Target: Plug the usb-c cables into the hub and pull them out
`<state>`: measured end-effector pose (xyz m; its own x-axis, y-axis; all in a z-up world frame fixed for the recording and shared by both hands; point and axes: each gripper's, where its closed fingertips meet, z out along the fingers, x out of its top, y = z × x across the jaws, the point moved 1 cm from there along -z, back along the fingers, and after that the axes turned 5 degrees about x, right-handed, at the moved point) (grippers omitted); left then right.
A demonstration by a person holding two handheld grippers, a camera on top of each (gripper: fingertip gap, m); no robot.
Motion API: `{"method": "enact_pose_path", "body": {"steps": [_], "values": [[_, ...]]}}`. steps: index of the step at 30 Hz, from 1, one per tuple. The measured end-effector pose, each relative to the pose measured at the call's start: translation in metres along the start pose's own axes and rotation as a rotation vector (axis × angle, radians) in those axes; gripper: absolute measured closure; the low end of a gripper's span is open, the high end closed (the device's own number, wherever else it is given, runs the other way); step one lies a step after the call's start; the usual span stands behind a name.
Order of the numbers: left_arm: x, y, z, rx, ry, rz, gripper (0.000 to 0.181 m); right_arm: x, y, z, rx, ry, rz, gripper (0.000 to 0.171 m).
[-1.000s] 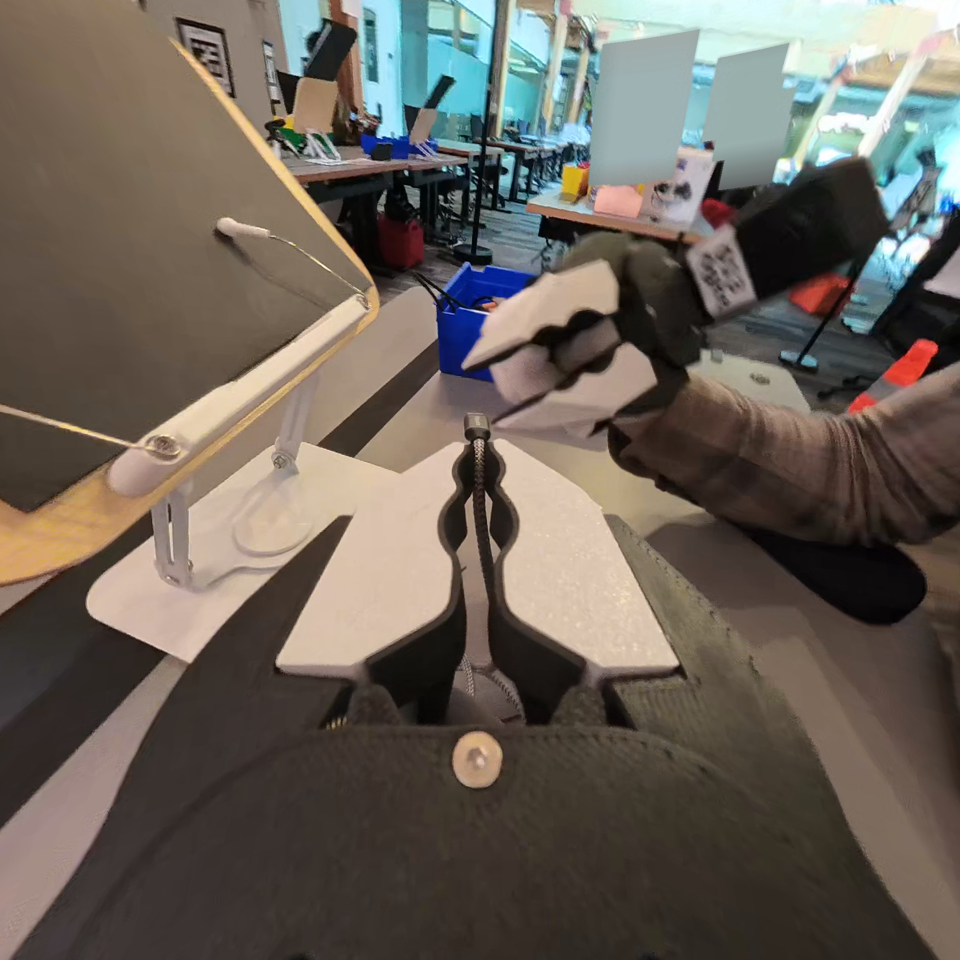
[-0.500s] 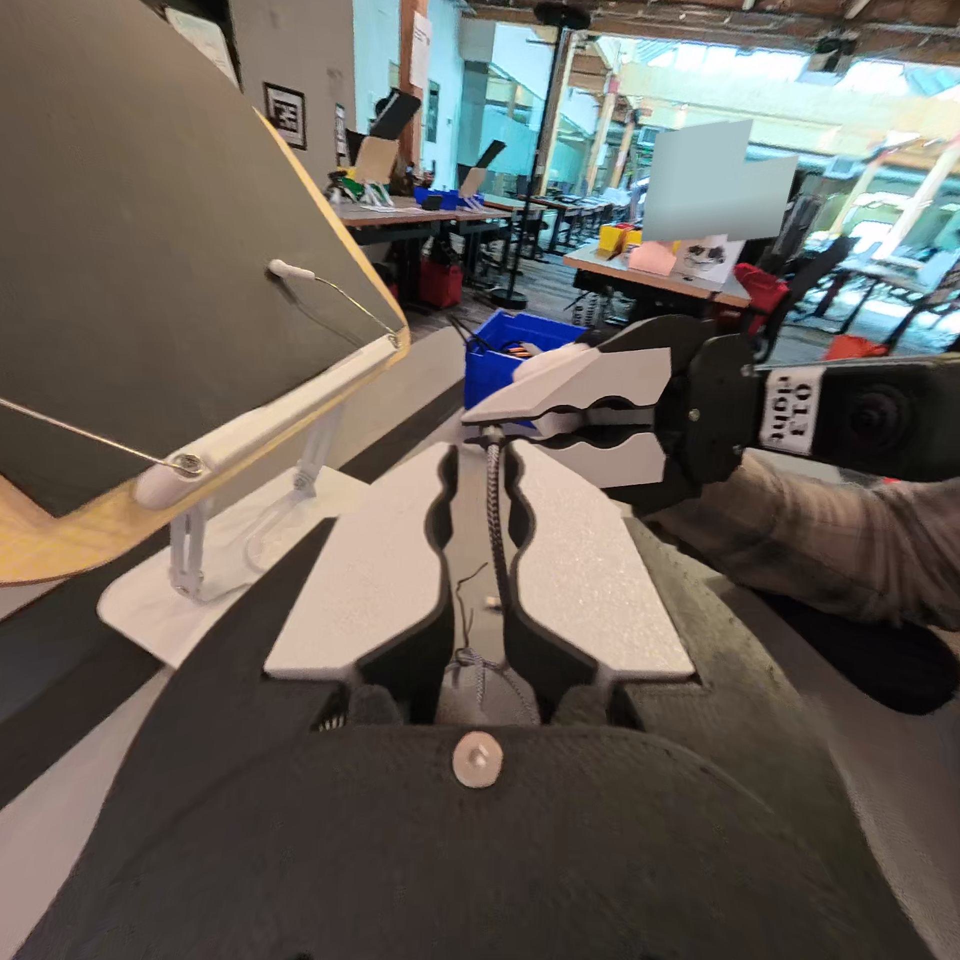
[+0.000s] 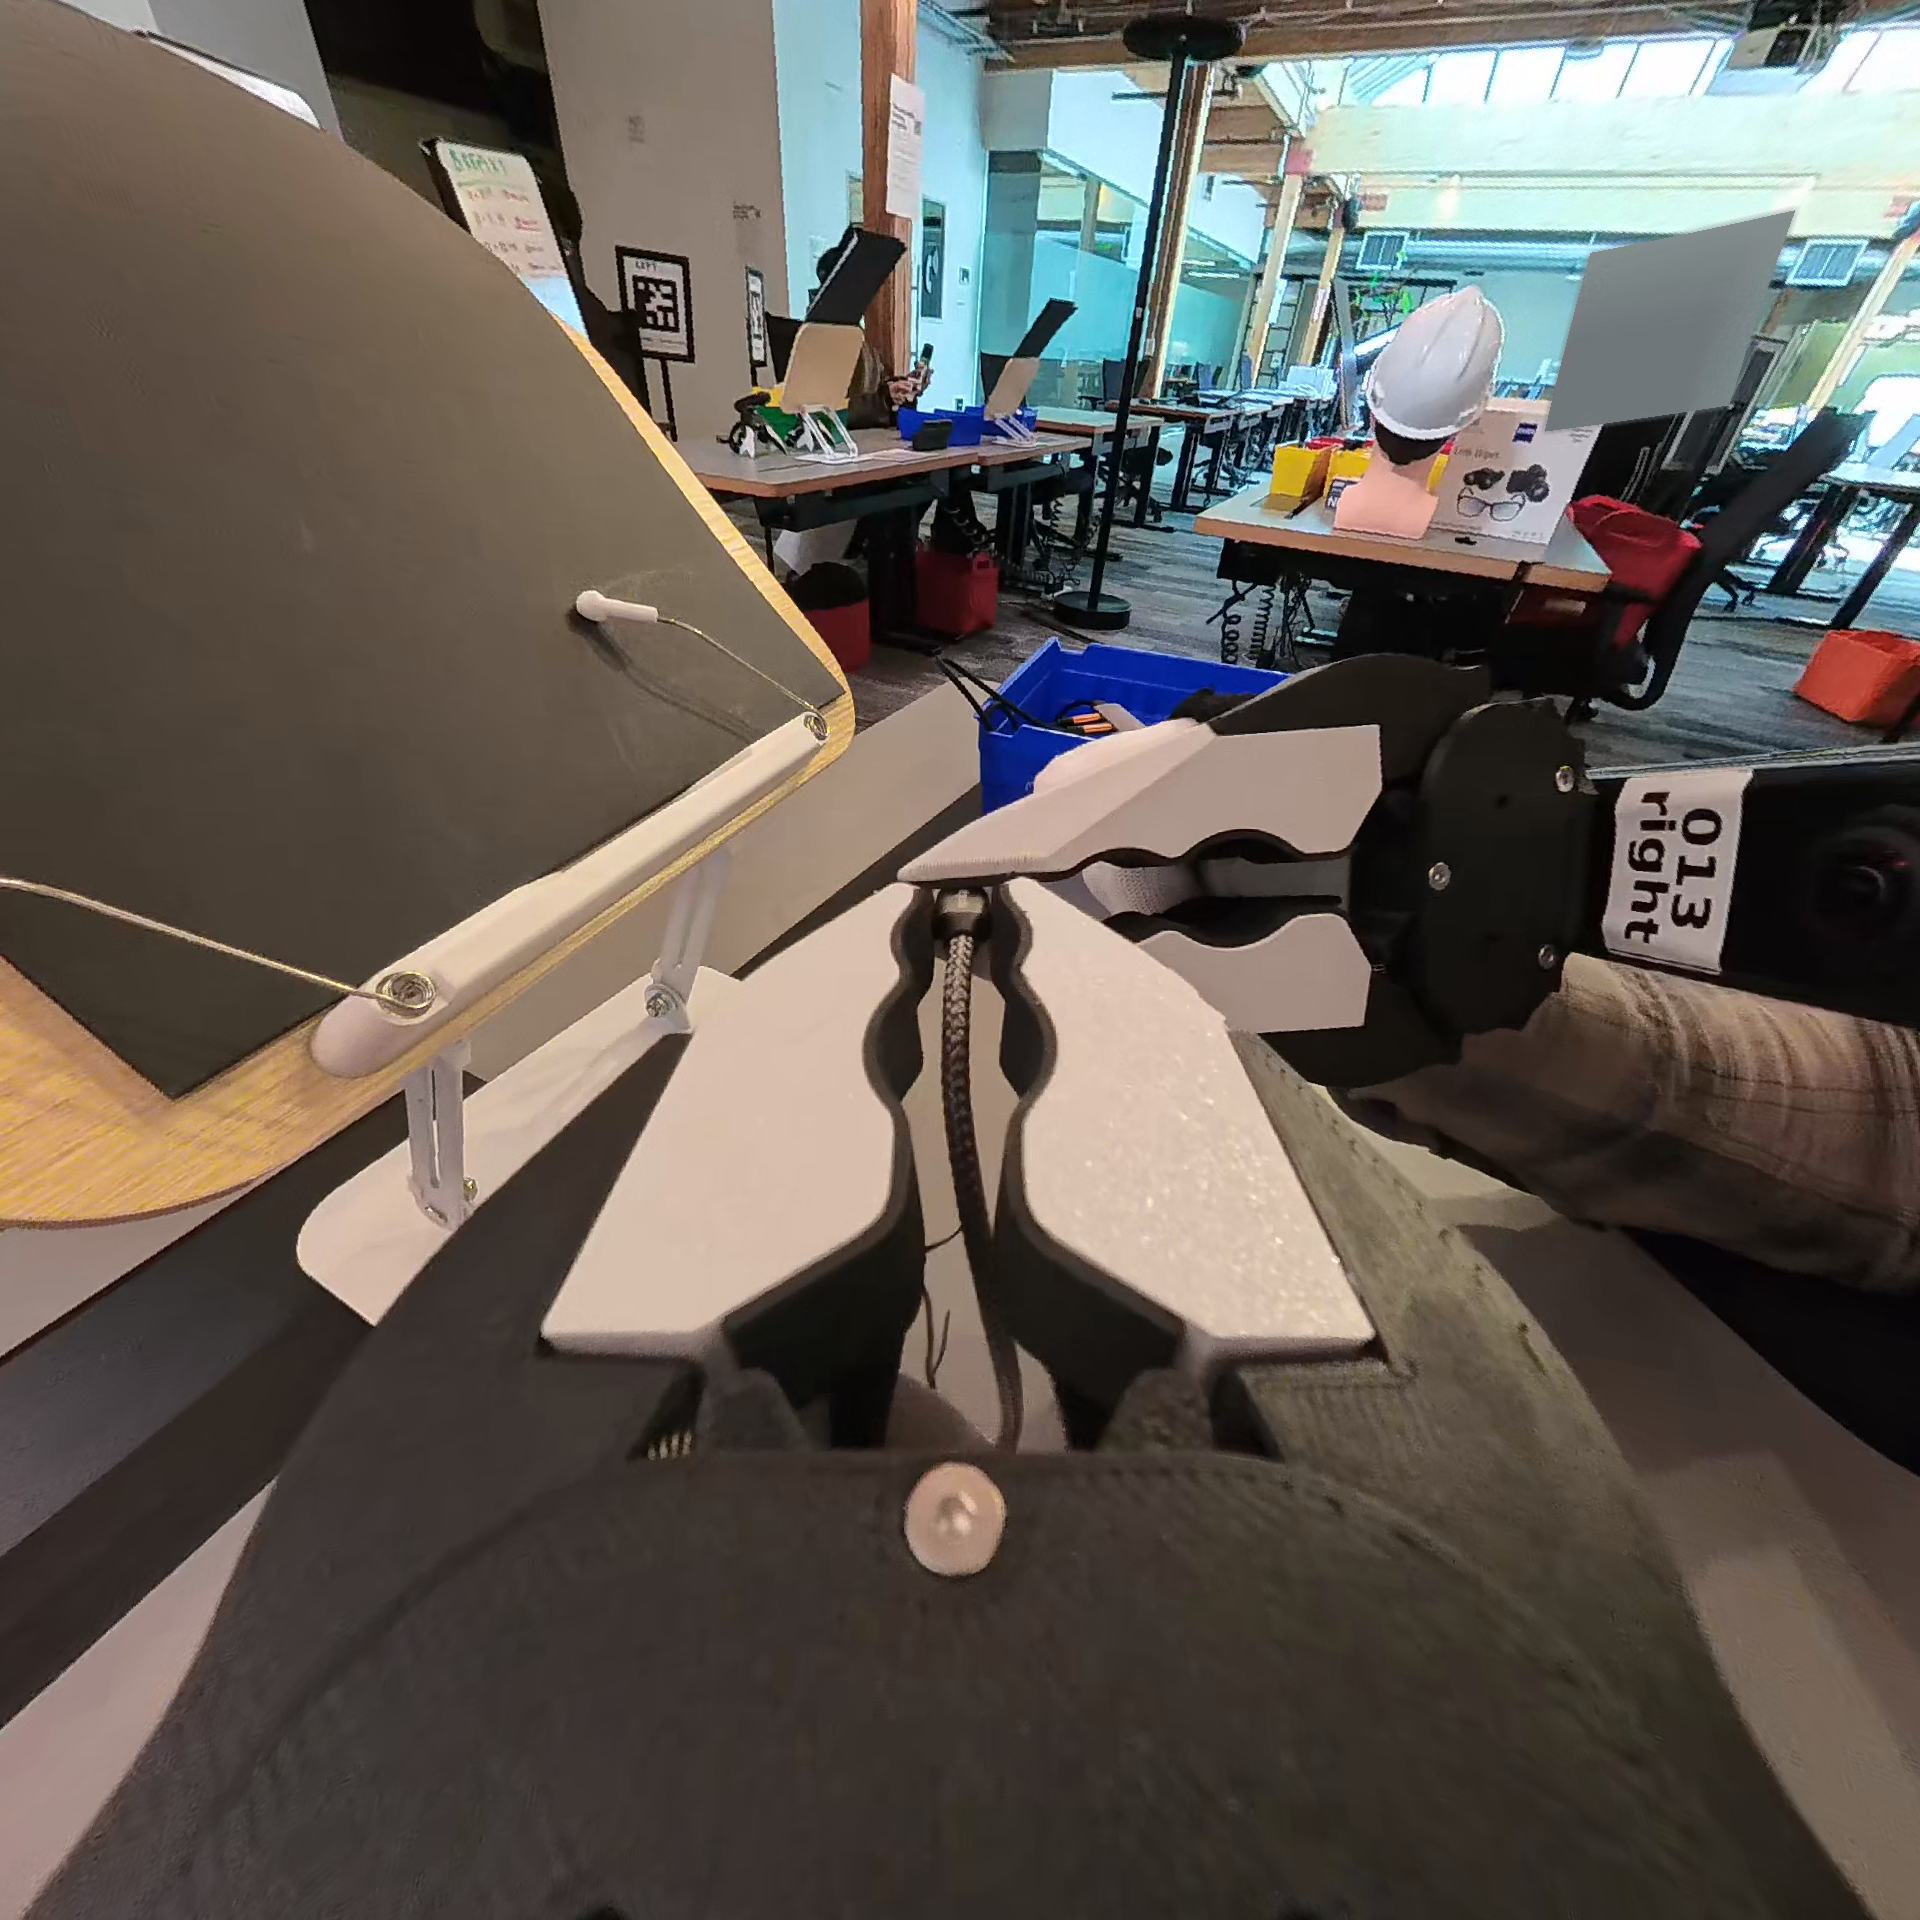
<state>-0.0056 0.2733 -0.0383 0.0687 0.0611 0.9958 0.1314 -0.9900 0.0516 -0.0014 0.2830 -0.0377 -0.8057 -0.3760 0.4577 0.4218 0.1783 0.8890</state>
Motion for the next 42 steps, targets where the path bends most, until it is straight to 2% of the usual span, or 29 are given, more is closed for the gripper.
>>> {"method": "enact_pose_path", "body": {"steps": [3,4,6,9,14,17,20,24,27,33,37,42], "values": [[0.0,-0.001,0.0,0.01,-0.002,0.006,0.171,0.0,0.0,0.001,0.002,0.004,0.013,0.166],[-0.002,-0.002,0.0,0.014,-0.019,0.008,0.171,0.0,0.0,0.002,0.011,0.006,0.02,0.158],[-0.001,-0.007,-0.003,0.029,-0.019,0.005,0.171,-0.001,0.003,-0.001,0.011,0.013,0.033,0.153],[0.002,-0.015,-0.012,0.051,-0.024,0.033,0.171,-0.008,0.004,-0.004,0.081,0.005,0.099,0.152],[0.007,-0.027,-0.03,0.102,-0.065,0.117,0.171,-0.034,-0.024,-0.005,0.407,-0.114,0.377,0.147],[0.009,-0.033,-0.04,0.132,-0.095,0.167,0.171,-0.044,-0.06,-0.016,0.651,-0.201,0.462,0.133],[0.014,-0.038,-0.052,0.167,-0.11,0.219,0.171,-0.034,-0.083,-0.026,0.828,-0.206,0.553,0.121],[0.027,-0.043,-0.068,0.178,-0.071,0.206,0.171,-0.043,-0.109,-0.026,0.905,-0.374,0.545,0.118],[0.029,-0.046,-0.076,0.188,-0.07,0.218,0.171,-0.037,-0.139,-0.038,1.03,-0.467,0.644,0.112],[0.033,-0.049,-0.082,0.179,-0.045,0.196,0.171,-0.043,-0.181,-0.065,0.996,-0.633,0.85,0.119],[0.035,-0.047,-0.082,0.168,-0.033,0.196,0.171,-0.046,-0.198,-0.081,0.853,-0.711,0.897,0.124],[0.039,-0.044,-0.083,0.153,-0.007,0.185,0.171,-0.049,-0.204,-0.084,0.585,-0.743,0.941,0.124]]}}
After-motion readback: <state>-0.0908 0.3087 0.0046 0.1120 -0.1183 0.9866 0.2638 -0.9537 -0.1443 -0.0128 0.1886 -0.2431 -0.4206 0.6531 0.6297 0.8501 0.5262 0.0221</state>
